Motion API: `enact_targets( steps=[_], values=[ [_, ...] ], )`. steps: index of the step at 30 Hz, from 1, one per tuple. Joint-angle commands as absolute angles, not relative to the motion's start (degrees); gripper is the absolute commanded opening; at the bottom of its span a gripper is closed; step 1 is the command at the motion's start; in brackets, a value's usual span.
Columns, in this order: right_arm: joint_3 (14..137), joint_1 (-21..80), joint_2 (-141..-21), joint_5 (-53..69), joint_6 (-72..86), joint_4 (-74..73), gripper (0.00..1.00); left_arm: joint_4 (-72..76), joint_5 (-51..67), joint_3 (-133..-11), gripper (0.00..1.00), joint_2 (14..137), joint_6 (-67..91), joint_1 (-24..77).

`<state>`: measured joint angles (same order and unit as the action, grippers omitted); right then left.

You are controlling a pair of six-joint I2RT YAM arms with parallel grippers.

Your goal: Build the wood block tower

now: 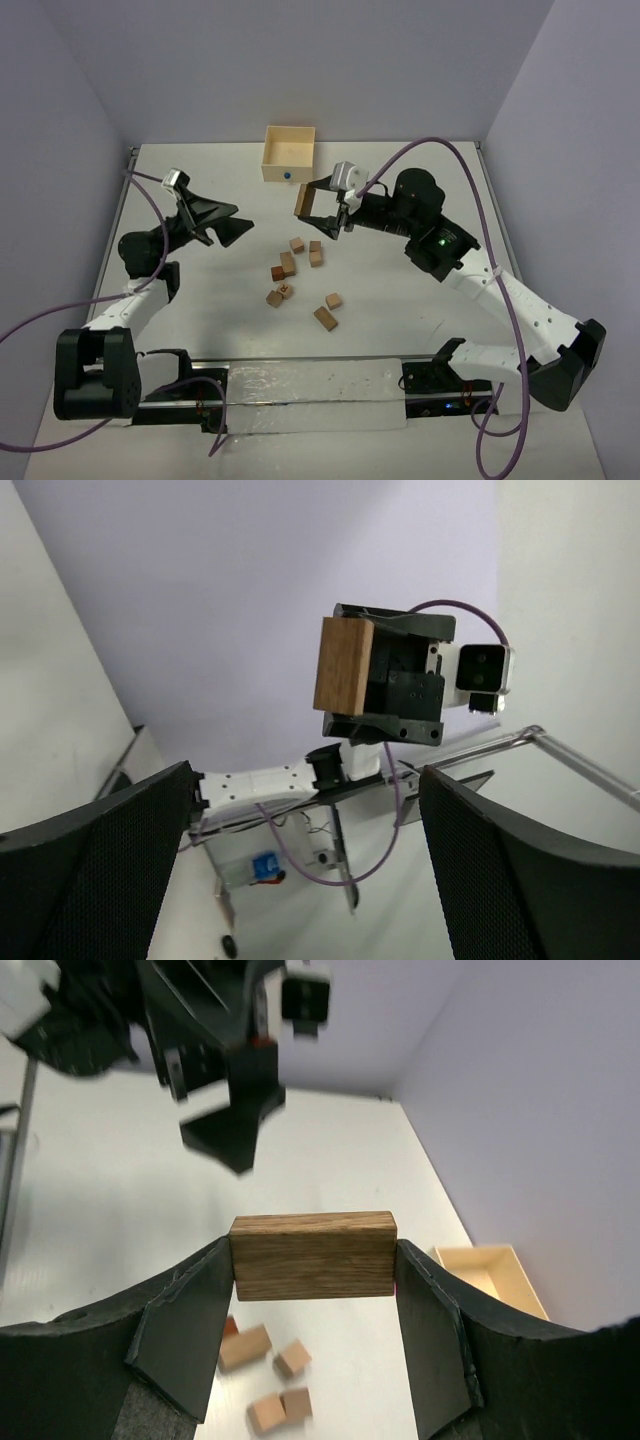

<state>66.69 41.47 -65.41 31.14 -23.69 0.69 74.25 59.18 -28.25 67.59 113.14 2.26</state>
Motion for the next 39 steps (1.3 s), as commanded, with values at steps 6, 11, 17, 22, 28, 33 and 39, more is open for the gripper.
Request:
enact_targets(
  steps=[6,11,17,22,28,33,39],
  values=[
    [89.0,35.4,-78.9,32.6,-48.0,-46.1,0.0,-25.0,55.8,-66.1,0.99,71.5,17.1,-3.6],
    [101.6,33.3,-90.1,31.6,-55.1,-61.4,0.0,-42.5,51.6,-75.1,0.99,80.4,0.0,-5.3],
    [108.9,33.4,-101.8,32.4,-56.3,-64.3,0.01,-40.7,48.1,-73.5,0.99,81.3,-0.9,-7.0],
    [108.0,33.9,-107.6,32.2,-57.5,-60.7,0.03,-39.7,48.3,-73.1,0.99,81.6,-1.9,-7.1],
    [107.1,34.1,-113.3,29.6,-57.1,-58.0,0.04,-40.7,48.0,-74.4,0.99,83.0,-3.0,-7.1],
    [104.2,34.7,-114.7,28.4,-55.3,-53.2,0.06,-39.7,46.2,-74.8,0.99,83.3,-1.6,-7.0],
    [102.2,35.6,-115.8,27.5,-54.0,-50.9,0.09,-39.7,44.8,-74.7,0.99,83.3,-1.6,-6.3]
  ],
)
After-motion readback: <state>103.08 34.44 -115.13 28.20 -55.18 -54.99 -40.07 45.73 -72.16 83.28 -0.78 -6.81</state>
